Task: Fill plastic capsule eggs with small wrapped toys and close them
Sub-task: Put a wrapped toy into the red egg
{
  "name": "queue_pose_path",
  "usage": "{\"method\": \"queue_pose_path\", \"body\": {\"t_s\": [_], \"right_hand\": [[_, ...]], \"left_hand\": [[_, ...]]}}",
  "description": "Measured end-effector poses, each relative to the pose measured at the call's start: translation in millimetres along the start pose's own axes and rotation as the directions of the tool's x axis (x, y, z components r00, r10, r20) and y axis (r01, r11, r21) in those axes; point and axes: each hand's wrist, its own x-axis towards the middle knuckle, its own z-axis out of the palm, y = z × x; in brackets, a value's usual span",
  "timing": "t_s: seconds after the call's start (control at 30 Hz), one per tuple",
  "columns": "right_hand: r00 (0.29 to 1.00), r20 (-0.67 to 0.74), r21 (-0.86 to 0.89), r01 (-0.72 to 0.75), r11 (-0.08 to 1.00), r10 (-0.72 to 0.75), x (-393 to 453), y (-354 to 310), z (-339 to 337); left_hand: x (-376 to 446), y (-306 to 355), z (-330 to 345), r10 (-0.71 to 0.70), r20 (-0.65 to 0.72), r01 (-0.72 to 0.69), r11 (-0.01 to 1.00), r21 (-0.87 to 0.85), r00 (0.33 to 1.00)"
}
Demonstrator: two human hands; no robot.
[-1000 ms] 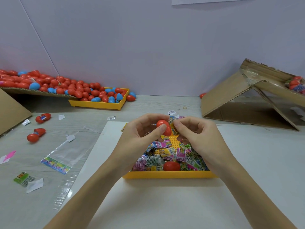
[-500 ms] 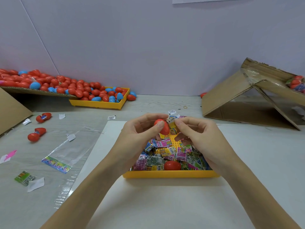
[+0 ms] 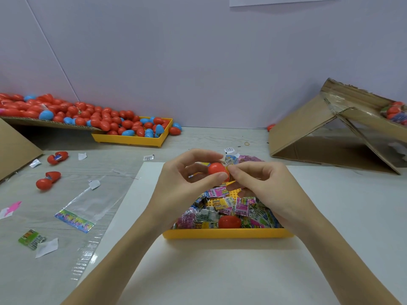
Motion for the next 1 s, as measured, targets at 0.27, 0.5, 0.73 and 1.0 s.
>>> {"method": "queue_pose_path", "body": {"t_s": [0.27, 0.5, 0.73, 1.0], "right_hand": [[1.000, 0.007, 0.130, -0.018, 0.991, 0.017, -1.0, -2.8, 2.0], [0.997, 0.070, 0.274, -0.062, 0.960, 0.045, -2.2, -3.0, 5.7], [0.960, 0.216, 0.480, -0.263, 0.837, 0.177, -1.2, -5.7, 3.4], [0.872, 0.347, 0.632, -0.489, 0.601, 0.344, 0.3, -4.3, 8.5]], "left_hand": [[-3.5, -1.5, 3.4, 0.193, -0.052, -0.186, 0.976, 0.116, 0.980], [-3.4, -5.3, 4.2, 0.356, -0.112, -0.323, 0.916, 0.240, 0.928], [-5.2, -9.7, 5.9, 0.408, -0.062, -0.362, 0.862, 0.355, 0.911], [-2.4, -9.3, 0.4, 0.492, -0.025, -0.417, 0.762, 0.496, 0.870]]}}
